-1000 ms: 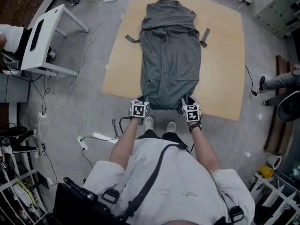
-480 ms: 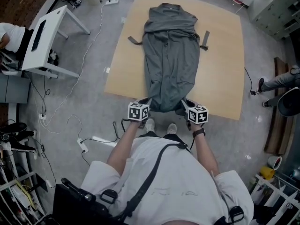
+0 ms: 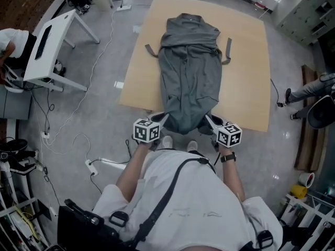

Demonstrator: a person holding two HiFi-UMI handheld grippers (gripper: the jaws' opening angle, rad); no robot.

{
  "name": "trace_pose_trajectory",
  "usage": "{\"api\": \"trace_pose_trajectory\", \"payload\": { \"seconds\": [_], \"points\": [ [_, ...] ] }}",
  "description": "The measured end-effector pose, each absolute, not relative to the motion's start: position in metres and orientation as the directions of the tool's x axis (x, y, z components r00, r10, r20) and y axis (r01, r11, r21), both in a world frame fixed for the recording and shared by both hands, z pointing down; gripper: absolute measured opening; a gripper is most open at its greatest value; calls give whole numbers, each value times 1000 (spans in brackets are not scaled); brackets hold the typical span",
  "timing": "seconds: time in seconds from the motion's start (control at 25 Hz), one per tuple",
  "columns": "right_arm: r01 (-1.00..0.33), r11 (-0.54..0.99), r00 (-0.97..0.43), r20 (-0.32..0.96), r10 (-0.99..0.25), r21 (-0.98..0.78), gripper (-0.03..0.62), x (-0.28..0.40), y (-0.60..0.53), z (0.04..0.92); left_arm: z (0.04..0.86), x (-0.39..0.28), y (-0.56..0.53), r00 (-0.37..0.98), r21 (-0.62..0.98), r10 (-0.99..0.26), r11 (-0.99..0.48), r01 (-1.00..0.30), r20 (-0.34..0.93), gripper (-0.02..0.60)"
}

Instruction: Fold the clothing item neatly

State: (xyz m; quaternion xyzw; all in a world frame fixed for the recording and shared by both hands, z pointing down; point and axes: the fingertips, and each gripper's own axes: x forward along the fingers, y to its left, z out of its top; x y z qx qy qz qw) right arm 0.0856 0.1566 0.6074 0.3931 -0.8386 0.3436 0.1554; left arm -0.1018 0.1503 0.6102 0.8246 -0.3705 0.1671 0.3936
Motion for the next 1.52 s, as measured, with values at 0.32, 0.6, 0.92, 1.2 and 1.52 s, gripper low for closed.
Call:
{"api": "trace_pose_trajectory", "payload": {
  "seconds": [0.32, 0.6, 0.92, 1.2, 1.52],
  "points": [
    [-766, 435, -623, 377, -686, -474, 28, 81, 114, 530, 536, -117, 97, 718, 547, -555, -475, -689, 421, 20],
    [-787, 500, -609, 323, -724, -363, 29, 87, 28, 485, 488, -108, 6, 710, 540, -621, -492, -683, 332, 20],
    [-769, 528, -627, 268, -731, -361, 29, 109, -107, 462, 465, -108, -126, 650, 602, -711, -403, -689, 269, 20],
    [-768, 551, -638, 313, -704, -328, 31, 118, -245, 484, 480, -98, -270, 579, 567, -746, -334, -753, 330, 21],
    [-798, 524, -602, 417, -681, -296, 31, 128, -369, 553, 548, -94, -389, 514, 545, -737, -236, -804, 439, 21]
  ]
}}
